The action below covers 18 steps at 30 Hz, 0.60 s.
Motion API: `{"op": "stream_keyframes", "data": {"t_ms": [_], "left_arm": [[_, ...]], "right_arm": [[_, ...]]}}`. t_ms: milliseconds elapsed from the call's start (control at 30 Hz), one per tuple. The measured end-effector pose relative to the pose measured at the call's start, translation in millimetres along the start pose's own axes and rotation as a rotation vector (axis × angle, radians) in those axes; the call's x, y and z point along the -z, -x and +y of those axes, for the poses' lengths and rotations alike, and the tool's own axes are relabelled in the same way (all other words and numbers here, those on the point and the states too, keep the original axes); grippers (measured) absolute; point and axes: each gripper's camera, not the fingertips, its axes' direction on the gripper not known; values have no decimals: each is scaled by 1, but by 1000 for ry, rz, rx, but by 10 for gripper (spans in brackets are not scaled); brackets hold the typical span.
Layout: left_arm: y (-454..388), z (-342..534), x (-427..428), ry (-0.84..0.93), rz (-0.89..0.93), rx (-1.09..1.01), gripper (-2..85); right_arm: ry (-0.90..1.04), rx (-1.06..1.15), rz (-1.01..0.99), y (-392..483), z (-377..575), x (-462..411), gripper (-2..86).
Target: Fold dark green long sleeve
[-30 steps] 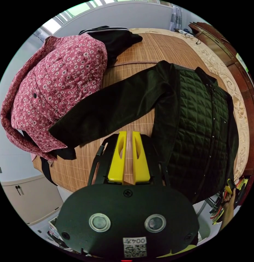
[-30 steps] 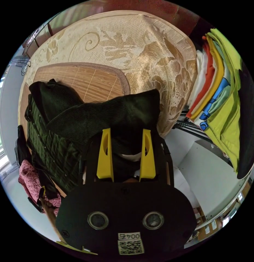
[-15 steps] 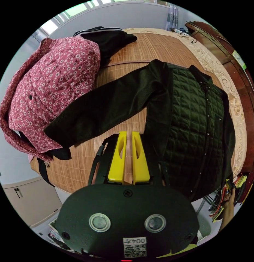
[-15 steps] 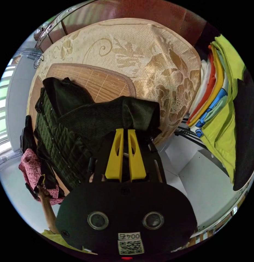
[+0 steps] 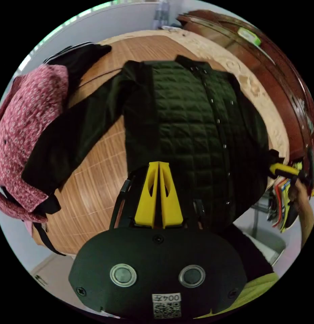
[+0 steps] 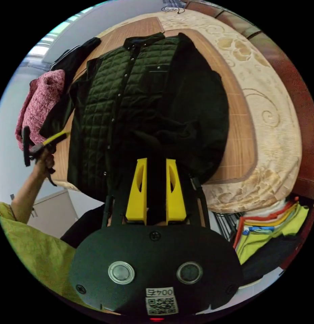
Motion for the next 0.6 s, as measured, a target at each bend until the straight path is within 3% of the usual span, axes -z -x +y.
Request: {"op": "stream_keyframes", "data": {"t_ms": [67,367,600], "left_arm": [[-12,-4,-22,94,-8,-21,4],[-35,-28,-7,72,-122,-63,2],[-27,-48,14,89,-58,8,1]], "right_arm": [[-38,44,24,10,10,16,113],[-71,276,250,9,32,64,132],[-58,374,89,40,-11,34,138]]}}
